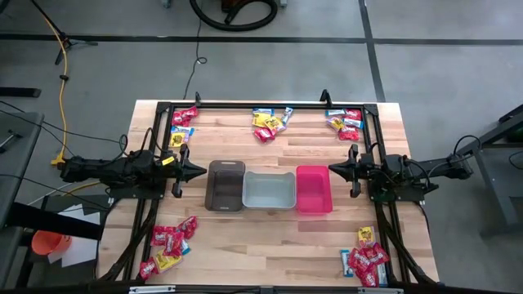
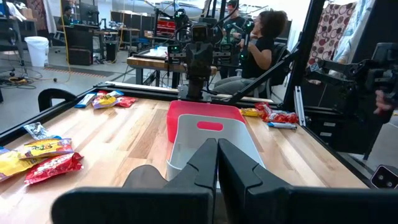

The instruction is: Sort candy

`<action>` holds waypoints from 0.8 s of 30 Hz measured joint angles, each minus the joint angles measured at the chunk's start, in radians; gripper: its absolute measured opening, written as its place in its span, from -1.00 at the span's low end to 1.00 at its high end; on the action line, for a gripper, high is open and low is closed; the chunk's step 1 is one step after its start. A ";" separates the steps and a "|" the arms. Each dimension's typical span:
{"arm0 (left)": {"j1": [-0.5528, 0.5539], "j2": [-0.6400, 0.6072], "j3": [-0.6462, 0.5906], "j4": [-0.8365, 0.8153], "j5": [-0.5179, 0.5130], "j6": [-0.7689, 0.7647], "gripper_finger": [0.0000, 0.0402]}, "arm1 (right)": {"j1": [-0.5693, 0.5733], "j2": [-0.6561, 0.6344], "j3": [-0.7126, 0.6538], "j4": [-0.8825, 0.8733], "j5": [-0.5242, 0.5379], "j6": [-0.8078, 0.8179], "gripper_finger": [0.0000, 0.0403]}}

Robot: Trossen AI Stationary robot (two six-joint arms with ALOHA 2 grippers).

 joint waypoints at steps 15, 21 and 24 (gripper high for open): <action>0.000 0.000 0.000 0.000 0.000 0.000 -1.00 | 0.000 0.193 0.036 0.743 0.152 0.444 -1.00; 0.000 0.000 0.000 0.000 0.000 0.000 -1.00 | -0.005 0.487 0.249 0.702 0.446 0.336 -1.00; 0.000 0.000 0.000 0.000 0.000 0.000 -1.00 | -0.054 0.611 0.373 0.557 0.648 0.303 -1.00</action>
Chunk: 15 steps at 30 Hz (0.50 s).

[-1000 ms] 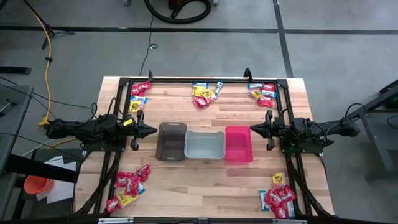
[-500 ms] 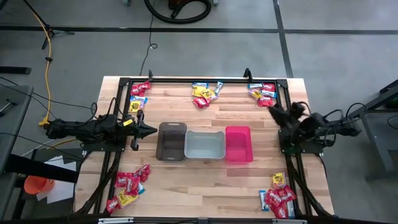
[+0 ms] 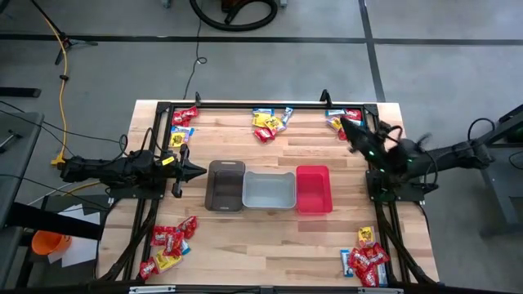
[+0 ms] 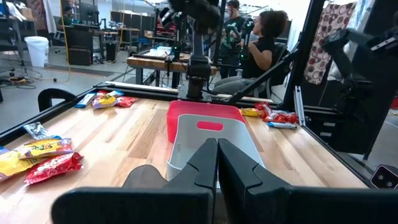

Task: Sort candy
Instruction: Put the yellow candy into the gray bin

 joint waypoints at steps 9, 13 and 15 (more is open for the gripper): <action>0.000 0.000 0.000 0.000 0.000 0.000 -1.00 | -0.451 0.190 0.349 -1.140 -0.392 0.445 -0.64; 0.000 0.000 0.000 0.000 0.000 0.000 -1.00 | -0.677 0.303 0.379 -1.251 -0.564 0.368 -0.37; 0.000 0.000 0.000 0.000 0.000 0.000 -1.00 | -0.777 0.377 0.379 -1.249 -0.644 0.326 -0.25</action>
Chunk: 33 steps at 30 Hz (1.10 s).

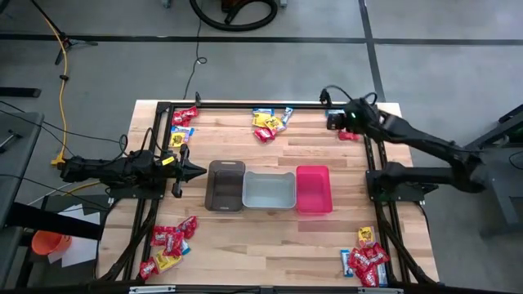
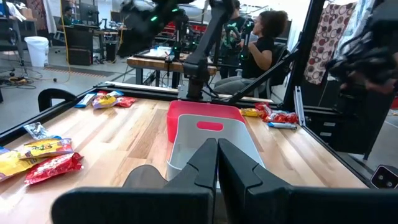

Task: Sort candy
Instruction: Put the yellow candy into the gray bin

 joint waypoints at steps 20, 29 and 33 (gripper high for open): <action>0.000 0.000 0.000 0.000 0.000 0.000 -1.00 | -0.247 0.529 0.004 0.201 -0.097 0.185 0.07; 0.000 0.000 0.000 0.000 0.000 0.000 -1.00 | -0.228 0.564 0.021 0.201 -0.015 0.217 -0.03; 0.000 0.000 0.000 0.000 0.000 0.000 -1.00 | -0.209 0.581 0.021 0.186 0.009 0.188 -0.36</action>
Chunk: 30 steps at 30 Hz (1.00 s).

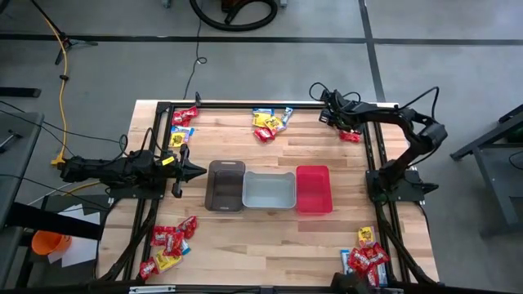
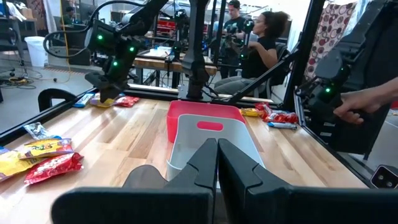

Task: Sort candy
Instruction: Put the yellow candy into the gray bin

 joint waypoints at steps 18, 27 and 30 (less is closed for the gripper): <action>0.000 0.000 0.000 0.000 0.000 0.000 -1.00 | 0.209 -0.396 0.000 0.181 -0.137 -0.353 -0.99; 0.000 0.000 0.000 0.000 0.000 0.000 -1.00 | 0.522 -0.477 0.000 0.363 -0.232 -0.382 -1.00; 0.000 0.000 0.000 0.000 0.000 0.000 -1.00 | 0.642 -0.444 0.000 0.427 -0.232 -0.382 -1.00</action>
